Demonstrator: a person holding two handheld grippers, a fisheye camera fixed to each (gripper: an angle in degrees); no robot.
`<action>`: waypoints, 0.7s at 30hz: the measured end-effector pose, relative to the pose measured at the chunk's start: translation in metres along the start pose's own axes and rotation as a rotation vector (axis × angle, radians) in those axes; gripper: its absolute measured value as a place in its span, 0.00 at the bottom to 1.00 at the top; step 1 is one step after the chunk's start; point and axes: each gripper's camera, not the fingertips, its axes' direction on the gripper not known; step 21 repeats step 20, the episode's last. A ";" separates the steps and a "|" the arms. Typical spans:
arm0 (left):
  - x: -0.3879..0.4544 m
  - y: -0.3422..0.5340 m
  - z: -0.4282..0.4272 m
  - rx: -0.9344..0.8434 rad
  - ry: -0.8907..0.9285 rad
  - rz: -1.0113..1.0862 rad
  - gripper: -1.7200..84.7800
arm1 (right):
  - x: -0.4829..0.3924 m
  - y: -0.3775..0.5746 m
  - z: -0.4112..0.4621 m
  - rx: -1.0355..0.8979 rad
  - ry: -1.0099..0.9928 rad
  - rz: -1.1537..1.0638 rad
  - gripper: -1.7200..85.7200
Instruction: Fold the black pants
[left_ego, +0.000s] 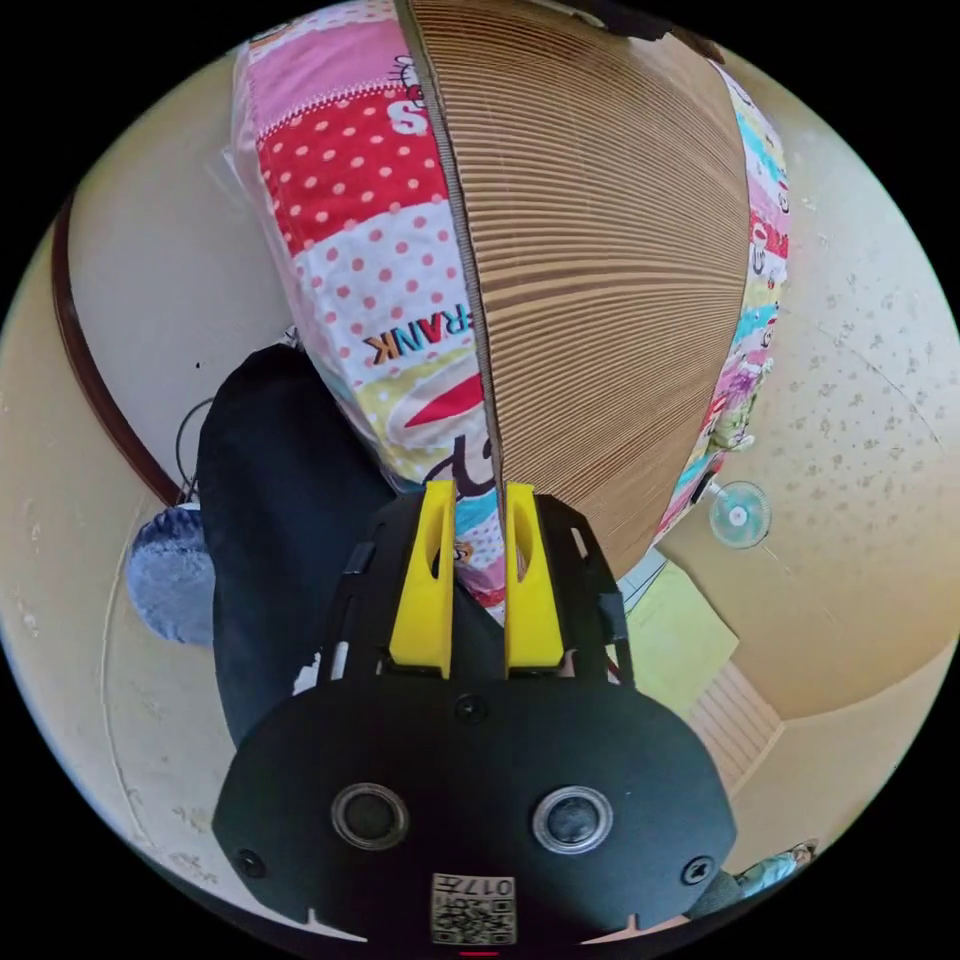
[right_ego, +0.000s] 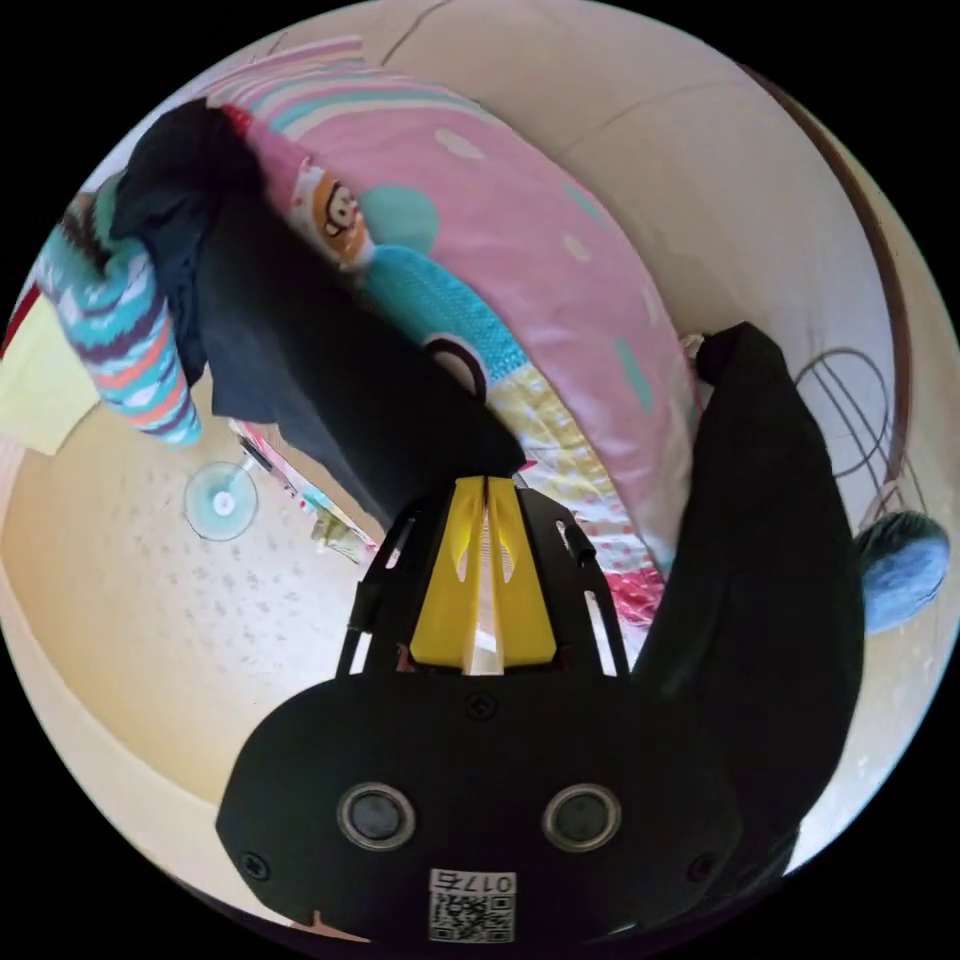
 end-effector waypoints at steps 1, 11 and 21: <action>-0.002 0.005 -0.002 -0.006 0.063 0.001 0.11 | 0.002 0.007 0.003 -0.023 0.010 -0.070 0.02; -0.019 0.040 -0.162 0.314 0.361 0.018 0.11 | 0.132 0.120 0.030 -0.045 -0.029 -0.130 0.02; 0.062 0.050 -0.420 0.736 0.055 0.308 0.16 | 0.208 0.206 0.111 -0.209 -0.335 -0.182 0.02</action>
